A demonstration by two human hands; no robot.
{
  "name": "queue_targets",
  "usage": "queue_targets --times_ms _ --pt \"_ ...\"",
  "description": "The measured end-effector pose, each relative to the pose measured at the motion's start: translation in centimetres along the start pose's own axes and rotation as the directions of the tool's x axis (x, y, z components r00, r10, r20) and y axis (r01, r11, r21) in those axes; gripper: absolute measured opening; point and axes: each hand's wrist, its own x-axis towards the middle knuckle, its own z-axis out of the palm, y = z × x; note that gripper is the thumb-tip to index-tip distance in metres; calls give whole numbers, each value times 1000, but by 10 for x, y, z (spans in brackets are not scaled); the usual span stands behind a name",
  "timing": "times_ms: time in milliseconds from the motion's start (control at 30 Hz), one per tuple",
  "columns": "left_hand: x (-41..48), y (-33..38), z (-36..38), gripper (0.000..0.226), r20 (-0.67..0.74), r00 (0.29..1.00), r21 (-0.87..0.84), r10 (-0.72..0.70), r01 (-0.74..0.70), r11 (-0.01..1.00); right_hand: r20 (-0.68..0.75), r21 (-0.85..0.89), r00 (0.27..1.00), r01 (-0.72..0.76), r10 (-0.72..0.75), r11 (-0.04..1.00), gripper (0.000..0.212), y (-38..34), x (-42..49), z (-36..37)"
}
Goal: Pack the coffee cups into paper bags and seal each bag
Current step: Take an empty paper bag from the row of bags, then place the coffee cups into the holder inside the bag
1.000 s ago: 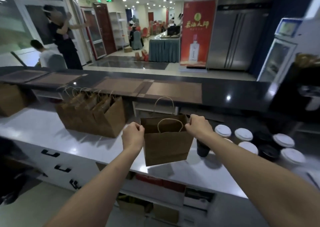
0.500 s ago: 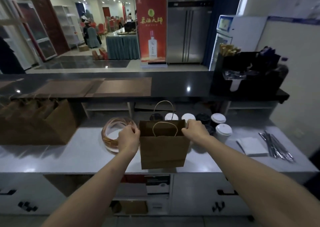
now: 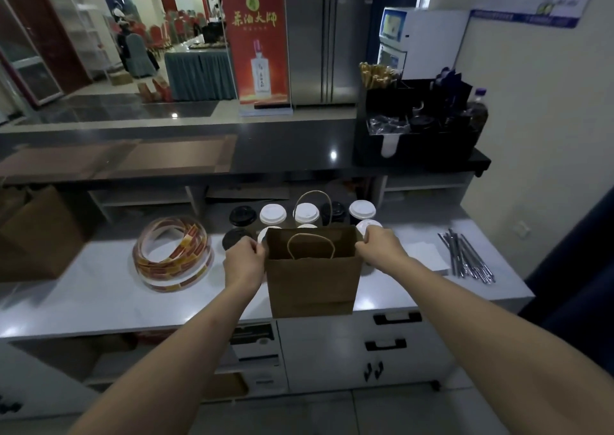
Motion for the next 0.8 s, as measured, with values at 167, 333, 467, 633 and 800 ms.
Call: queue_targets --times_ms 167,333,467,633,800 --pt "6 10 31 17 24 1000 12 20 -20 1000 10 13 1000 -26 26 1000 11 21 14 -9" --pt "15 11 53 17 94 993 8 69 -70 998 14 52 999 -50 49 997 9 36 28 -5" --pt "29 7 62 14 125 984 19 128 -132 991 -14 94 998 -61 62 994 8 42 37 1" --pt "36 6 68 9 218 949 -14 227 -230 973 -37 108 998 -41 45 993 10 45 41 4" --pt "40 -1 73 30 352 866 -6 356 -378 926 -54 160 995 -74 83 984 13 52 40 8"
